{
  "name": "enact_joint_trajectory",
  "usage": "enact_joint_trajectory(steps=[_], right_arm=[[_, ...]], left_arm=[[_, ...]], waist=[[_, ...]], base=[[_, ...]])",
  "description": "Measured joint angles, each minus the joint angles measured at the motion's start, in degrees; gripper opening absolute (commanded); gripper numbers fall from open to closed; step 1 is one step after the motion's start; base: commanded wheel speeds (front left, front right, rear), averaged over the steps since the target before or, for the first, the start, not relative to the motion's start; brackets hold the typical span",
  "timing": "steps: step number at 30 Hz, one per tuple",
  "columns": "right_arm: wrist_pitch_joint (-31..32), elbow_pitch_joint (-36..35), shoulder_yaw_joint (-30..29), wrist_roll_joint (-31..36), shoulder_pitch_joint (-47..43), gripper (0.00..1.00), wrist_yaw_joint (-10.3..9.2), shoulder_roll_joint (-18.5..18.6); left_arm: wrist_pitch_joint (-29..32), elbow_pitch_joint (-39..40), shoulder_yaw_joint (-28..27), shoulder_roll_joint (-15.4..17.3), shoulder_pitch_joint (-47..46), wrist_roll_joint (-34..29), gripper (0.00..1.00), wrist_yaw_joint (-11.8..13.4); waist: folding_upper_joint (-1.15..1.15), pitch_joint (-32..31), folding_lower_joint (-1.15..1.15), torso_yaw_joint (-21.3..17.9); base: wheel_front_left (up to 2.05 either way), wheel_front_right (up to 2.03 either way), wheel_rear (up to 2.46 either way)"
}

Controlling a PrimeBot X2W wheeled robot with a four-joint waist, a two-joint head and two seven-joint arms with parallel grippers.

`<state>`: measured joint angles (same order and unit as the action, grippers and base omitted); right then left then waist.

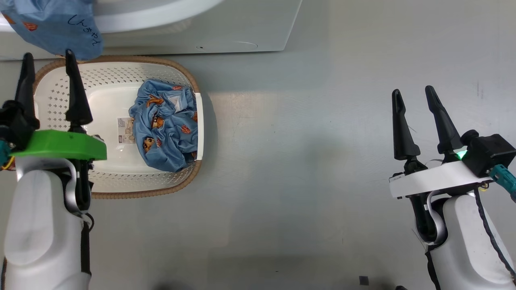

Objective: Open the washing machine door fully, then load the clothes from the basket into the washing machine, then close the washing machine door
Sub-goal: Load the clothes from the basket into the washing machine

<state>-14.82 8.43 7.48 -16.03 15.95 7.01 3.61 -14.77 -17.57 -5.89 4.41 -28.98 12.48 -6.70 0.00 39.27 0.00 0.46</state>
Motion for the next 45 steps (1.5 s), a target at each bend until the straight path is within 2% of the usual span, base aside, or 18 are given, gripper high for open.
enact_joint_trajectory(steps=[11, 45], right_arm=[[0.0, -0.08, -0.6, 0.02, -0.02, 1.0, 0.0, 0.23], [0.0, -0.08, -0.22, 0.02, -0.03, 1.0, 0.0, 0.2]], left_arm=[[0.0, 1.91, 0.37, -1.58, 6.86, -0.7, 1.0, 0.0], [0.0, 5.8, -0.79, -2.55, 10.15, -0.81, 1.0, 0.0]], waist=[[0.0, -0.04, 0.0, 0.71], [0.0, 0.21, 0.01, 0.73]], base=[[0.0, 0.0, 0.0], [0.0, 0.0, 0.0]])
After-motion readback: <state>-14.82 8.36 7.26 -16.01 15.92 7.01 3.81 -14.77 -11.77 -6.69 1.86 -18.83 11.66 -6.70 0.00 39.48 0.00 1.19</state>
